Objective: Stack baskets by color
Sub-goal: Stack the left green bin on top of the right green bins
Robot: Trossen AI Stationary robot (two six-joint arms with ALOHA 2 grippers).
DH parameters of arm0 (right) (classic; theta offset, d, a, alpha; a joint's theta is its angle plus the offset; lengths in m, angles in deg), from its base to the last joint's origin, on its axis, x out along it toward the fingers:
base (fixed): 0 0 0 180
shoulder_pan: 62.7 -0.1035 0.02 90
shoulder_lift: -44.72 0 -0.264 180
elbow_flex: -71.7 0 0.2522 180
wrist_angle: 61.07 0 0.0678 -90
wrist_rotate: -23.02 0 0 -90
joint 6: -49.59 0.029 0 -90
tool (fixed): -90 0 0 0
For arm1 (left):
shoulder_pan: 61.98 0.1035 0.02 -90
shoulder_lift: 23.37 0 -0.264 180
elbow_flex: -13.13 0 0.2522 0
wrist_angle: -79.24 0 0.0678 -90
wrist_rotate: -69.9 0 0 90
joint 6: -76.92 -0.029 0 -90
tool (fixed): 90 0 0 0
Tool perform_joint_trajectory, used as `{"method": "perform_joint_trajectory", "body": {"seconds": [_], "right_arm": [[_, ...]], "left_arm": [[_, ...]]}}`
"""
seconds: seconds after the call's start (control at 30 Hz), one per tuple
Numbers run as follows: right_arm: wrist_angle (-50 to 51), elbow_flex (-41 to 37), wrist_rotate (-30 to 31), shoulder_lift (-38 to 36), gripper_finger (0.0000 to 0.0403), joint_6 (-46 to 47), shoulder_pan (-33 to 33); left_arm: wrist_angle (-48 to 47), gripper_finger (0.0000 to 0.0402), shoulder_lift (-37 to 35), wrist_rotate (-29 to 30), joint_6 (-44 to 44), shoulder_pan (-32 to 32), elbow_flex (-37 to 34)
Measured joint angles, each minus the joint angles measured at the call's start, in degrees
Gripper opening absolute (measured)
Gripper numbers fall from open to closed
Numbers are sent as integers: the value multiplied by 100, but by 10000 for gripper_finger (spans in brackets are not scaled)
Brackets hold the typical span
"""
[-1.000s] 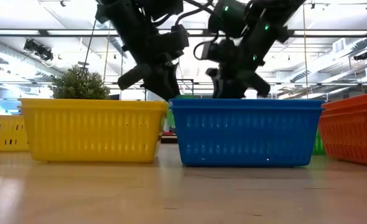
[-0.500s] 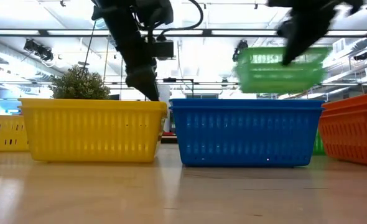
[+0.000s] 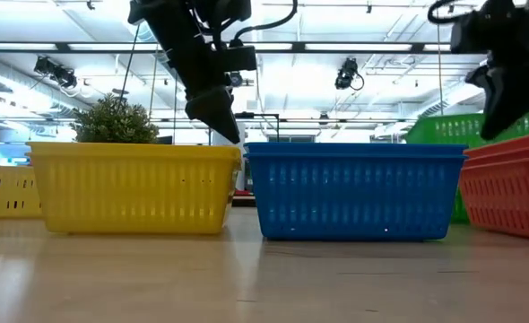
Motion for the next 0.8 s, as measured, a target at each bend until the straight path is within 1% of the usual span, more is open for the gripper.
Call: {"method": "perform_joint_trajectory", "body": {"seconds": [0.13, 0.27, 0.47, 0.63, 0.7, 0.8], "right_arm": [[-198, -142, -49, 9, 18, -41, 0], [-380, -164, -65, 13, 39, -76, 0], [-427, -164, -51, 13, 96, -87, 2], [-431, -164, 156, 13, 141, -73, 4], [-429, -164, 194, 13, 149, -47, 5], [-429, -164, 282, 13, 150, 215, 31]], "left_arm": [[11, 156, 0, 2, 2, 4, 0], [84, 152, 0, 0, 79, 2, 0], [122, 152, 0, -38, 104, 4, 0], [120, 150, 0, -94, 105, 2, 1], [120, 147, 0, -94, 105, 2, 0], [120, 145, 0, -94, 105, 4, 0]]}}
